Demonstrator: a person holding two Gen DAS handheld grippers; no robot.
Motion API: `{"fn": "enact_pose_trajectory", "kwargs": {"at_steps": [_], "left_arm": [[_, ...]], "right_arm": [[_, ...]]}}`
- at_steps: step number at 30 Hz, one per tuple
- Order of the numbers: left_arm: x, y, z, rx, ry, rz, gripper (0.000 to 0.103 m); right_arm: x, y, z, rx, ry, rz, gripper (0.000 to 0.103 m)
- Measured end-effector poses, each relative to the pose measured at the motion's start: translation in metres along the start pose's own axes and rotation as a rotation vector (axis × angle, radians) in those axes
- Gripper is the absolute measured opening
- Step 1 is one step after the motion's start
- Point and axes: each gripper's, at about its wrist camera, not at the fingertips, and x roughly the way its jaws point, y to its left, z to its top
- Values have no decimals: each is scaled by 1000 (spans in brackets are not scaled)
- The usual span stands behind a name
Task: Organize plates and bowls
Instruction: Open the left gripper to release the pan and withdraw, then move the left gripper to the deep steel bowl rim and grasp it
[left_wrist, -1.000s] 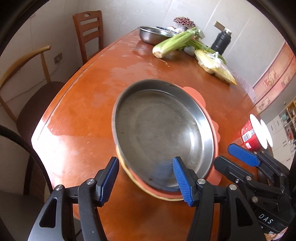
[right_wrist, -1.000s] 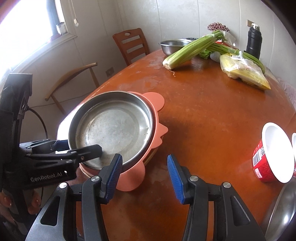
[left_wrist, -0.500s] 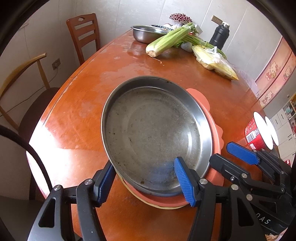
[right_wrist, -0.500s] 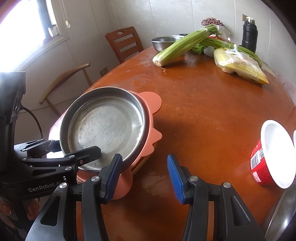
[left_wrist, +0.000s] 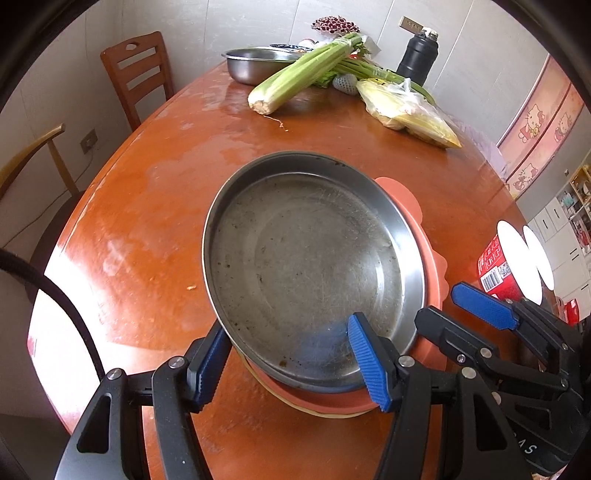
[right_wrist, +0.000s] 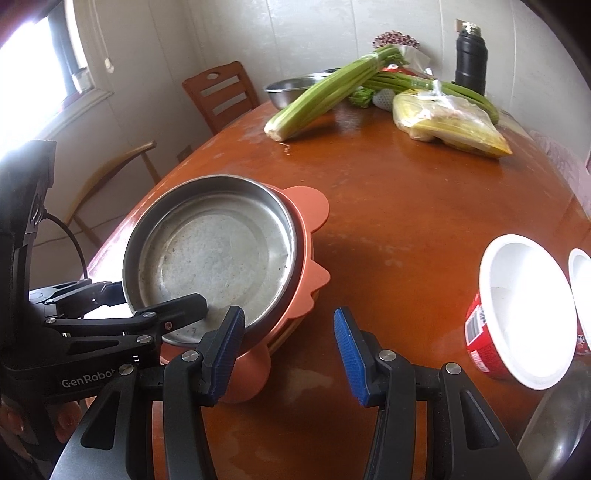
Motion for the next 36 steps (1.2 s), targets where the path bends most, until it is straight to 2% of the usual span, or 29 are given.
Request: {"fn": "enact_pose_trajectory", "kwargs": {"at_steps": [4, 8, 17, 25, 36], "left_arm": [[-1, 0, 0, -7, -9, 21, 63], [-10, 4, -1, -23, -42, 84, 63], [-47, 3, -8, -54, -125, 84, 64], [-79, -40, -11, 20, -210, 39, 65], [-92, -119, -16, 145, -260, -48, 66]], "right_arm": [[0, -5, 0, 8, 0, -4, 52], [-5, -6, -1, 12, -15, -11, 52], [-39, -17, -4, 34, -90, -20, 52], [-95, -40, -19, 49, -179, -60, 56], [-156, -102, -49, 151, -261, -164, 57]]}}
